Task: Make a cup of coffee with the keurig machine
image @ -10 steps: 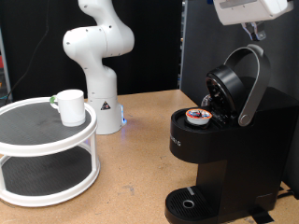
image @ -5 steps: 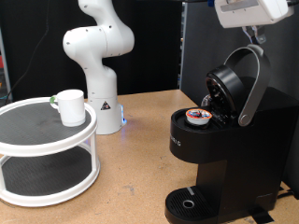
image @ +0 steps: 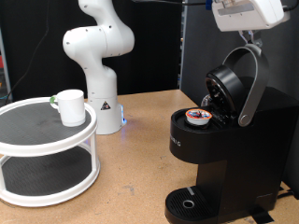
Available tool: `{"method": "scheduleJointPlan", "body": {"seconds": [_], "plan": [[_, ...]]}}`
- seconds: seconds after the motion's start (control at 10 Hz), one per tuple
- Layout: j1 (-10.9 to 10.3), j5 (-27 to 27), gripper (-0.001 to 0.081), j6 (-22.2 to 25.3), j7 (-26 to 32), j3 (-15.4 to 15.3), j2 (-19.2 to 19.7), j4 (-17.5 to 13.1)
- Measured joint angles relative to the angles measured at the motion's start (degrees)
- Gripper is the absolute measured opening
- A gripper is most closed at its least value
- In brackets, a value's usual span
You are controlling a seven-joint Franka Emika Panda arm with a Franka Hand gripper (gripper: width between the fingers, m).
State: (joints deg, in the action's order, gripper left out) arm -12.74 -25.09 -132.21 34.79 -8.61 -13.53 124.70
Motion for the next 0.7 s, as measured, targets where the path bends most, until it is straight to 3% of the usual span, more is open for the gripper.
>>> {"method": "scheduleJointPlan", "body": {"seconds": [0.3,0.7], "plan": [[1.38,1.06,0.0001,-0.69,2.34,1.8,-1.89,1.33],[4.82,8.12,0.0001,2.43,2.68,3.69,-3.57,2.64]]}}
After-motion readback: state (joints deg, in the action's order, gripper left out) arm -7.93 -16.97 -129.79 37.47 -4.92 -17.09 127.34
